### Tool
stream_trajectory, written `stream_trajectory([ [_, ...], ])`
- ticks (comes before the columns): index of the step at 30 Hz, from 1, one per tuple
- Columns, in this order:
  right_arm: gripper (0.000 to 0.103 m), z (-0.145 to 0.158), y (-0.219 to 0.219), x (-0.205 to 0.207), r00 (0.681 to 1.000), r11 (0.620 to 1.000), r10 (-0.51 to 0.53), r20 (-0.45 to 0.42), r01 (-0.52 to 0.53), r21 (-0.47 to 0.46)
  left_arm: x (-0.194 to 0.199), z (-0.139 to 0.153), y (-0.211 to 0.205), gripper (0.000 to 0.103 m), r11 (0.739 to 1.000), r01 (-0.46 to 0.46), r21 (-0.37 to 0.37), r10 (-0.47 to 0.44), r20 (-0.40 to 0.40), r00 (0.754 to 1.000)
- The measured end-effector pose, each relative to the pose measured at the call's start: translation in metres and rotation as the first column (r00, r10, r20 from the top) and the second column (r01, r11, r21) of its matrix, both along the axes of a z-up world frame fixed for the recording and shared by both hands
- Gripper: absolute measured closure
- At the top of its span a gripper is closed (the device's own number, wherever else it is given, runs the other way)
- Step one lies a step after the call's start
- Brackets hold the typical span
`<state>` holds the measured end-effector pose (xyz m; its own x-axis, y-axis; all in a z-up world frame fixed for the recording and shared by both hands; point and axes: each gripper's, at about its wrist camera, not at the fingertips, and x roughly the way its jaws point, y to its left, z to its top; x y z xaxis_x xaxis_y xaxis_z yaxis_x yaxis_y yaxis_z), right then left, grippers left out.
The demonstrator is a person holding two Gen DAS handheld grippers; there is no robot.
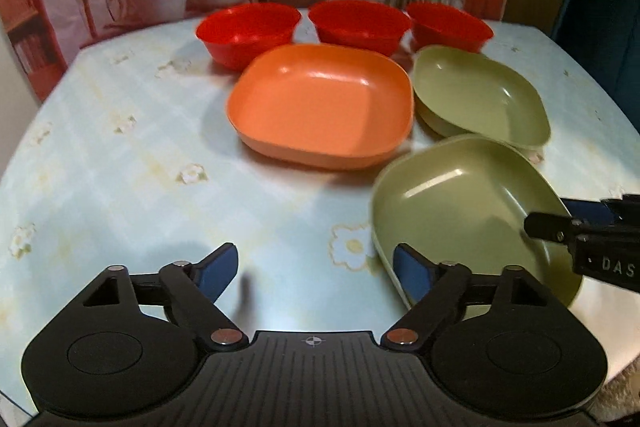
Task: Organize plates and bowls
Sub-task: 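Move the right tool toward the olive-green plate and open its fingers, then grasp the olive-green plate rim with the right tool and lift it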
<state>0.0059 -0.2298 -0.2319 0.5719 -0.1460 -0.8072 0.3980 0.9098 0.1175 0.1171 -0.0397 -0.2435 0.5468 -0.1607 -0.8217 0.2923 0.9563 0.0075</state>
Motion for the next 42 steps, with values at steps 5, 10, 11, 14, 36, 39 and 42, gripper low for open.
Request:
stream_trajectory([
  [5, 0.074, 0.002, 0.000, -0.003, 1.000, 1.000, 0.009, -0.001, -0.009, 0.010, -0.004, -0.004, -0.006, 0.045, 0.997, 0.064, -0.050, -0.068, -0.076, 0.995],
  [10, 0.075, 0.005, -0.001, -0.006, 1.000, 1.000, 0.011, -0.008, -0.011, 0.012, -0.008, -0.005, -0.007, 0.071, 0.987, 0.121, -0.104, -0.132, -0.097, 0.987],
  [11, 0.075, 0.005, -0.002, -0.006, 1.000, 1.000, 0.010, -0.010, -0.009, 0.016, -0.009, -0.006, -0.007, 0.075, 0.986, 0.126, -0.114, -0.137, -0.101, 0.985],
  [14, 0.082, 0.004, -0.003, -0.008, 1.000, 0.999, 0.011, -0.009, -0.011, 0.030, -0.011, -0.007, -0.009, 0.085, 0.983, 0.125, -0.133, -0.139, -0.106, 0.985],
  [36, 0.092, 0.034, 0.007, 0.030, 0.988, 0.971, 0.119, 0.104, -0.137, 0.194, 0.041, 0.059, 0.026, 0.090, 0.989, 0.098, -0.112, -0.086, 0.107, 0.991],
  [39, 0.091, 0.038, 0.007, 0.049, 0.985, 0.969, 0.123, 0.123, -0.146, 0.201, 0.065, 0.064, 0.027, 0.090, 0.992, 0.090, -0.092, -0.079, 0.113, 0.990],
  [42, 0.091, 0.041, 0.006, 0.068, 0.983, 0.970, 0.120, 0.138, -0.146, 0.194, 0.087, 0.060, 0.028, 0.090, 0.995, 0.073, -0.074, -0.065, 0.107, 0.992],
])
